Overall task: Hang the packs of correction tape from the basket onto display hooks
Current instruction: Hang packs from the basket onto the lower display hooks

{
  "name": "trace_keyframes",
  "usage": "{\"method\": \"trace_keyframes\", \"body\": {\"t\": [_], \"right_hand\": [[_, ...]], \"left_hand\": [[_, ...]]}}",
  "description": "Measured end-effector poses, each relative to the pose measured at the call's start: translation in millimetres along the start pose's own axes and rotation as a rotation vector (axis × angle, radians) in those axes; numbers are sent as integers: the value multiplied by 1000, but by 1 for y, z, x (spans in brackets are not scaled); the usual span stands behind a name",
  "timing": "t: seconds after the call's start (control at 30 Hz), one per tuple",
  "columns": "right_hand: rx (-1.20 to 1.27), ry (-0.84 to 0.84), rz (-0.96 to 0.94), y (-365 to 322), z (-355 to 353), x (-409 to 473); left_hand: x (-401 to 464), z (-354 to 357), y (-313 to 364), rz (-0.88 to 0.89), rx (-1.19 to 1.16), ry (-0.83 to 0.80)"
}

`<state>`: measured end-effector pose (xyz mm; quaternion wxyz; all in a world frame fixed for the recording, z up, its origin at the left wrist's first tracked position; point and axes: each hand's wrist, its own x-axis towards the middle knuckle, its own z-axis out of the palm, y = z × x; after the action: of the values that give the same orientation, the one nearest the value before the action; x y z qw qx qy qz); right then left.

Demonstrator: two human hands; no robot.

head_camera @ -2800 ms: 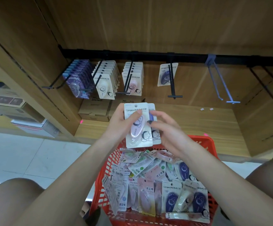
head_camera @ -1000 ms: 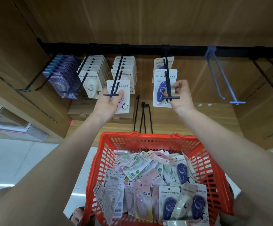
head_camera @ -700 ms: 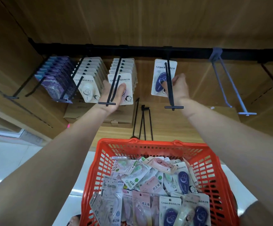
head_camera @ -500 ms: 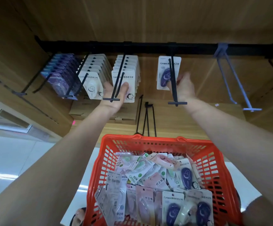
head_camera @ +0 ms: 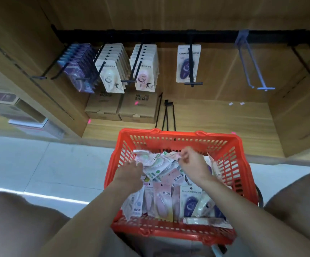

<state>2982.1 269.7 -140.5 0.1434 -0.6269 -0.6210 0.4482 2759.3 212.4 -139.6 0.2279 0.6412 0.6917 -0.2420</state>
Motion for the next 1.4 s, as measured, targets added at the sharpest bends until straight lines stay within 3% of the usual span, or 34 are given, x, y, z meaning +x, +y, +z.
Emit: {"method": "trace_keyframes", "body": {"t": [0.1,0.17,0.3,0.4,0.67,0.97,1.07,1.23,1.4], "right_hand": [[-331,-320,4,25,5,-12],[-542,-459,-21,33,2,-18],[-823,-527,-86,42,6,-26],[-885,-492,-134,41,13,-32],[-759,-418,-62,42,11,-27],[-688,-391,-57,36,9,-21],[-646,-400,-37,34,9,-20],[-683,-432,-38,35,10,-21],[-687,-420,-30,37,13,-21]], "left_hand": [[-25,20,1,51,462,-202],[-35,21,-3,69,586,-227],[-32,18,-11,110,673,-194],[-26,22,-12,146,674,-178],[-21,11,-1,232,368,-17],[-4,25,-4,179,-425,234],[2,34,-1,66,-571,141],[6,48,-1,-24,-502,-136],[10,57,3,44,-464,-172]]}}
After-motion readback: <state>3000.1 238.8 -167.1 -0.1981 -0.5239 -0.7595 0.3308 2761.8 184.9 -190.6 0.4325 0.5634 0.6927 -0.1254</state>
